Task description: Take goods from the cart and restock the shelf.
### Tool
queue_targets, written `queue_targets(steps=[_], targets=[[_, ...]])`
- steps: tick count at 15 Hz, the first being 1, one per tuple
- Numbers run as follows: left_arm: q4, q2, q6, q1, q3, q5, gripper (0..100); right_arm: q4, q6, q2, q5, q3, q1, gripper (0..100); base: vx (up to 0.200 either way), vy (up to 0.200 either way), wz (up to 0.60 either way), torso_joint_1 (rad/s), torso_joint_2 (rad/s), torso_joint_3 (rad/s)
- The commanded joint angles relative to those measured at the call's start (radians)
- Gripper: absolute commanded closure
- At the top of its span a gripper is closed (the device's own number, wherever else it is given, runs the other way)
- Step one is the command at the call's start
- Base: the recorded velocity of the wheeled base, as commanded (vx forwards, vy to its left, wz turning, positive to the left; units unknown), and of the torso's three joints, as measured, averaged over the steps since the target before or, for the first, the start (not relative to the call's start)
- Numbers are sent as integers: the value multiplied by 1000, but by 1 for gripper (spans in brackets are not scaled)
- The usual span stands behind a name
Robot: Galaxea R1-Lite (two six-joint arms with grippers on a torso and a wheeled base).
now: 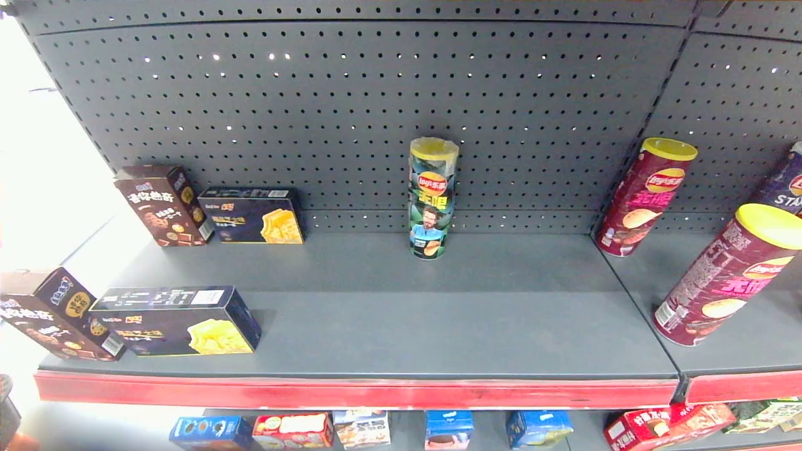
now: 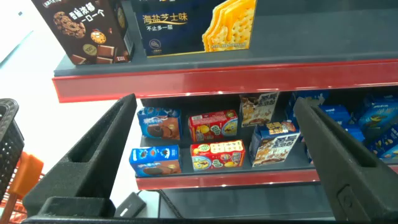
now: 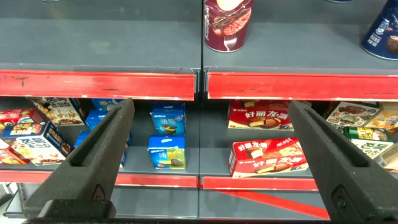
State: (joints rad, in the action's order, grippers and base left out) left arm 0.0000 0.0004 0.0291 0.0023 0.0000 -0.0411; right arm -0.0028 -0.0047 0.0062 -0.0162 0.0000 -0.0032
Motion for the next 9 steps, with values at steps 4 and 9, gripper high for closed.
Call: queue_targets(steps=[4, 9], targets=[[0, 0, 0, 1, 0, 0, 0, 0, -1, 1, 1, 0, 0, 0, 0, 0, 0, 0, 0, 0], [0, 0, 0, 1, 0, 0, 0, 0, -1, 1, -1, 0, 0, 0, 0, 0, 0, 0, 0, 0]])
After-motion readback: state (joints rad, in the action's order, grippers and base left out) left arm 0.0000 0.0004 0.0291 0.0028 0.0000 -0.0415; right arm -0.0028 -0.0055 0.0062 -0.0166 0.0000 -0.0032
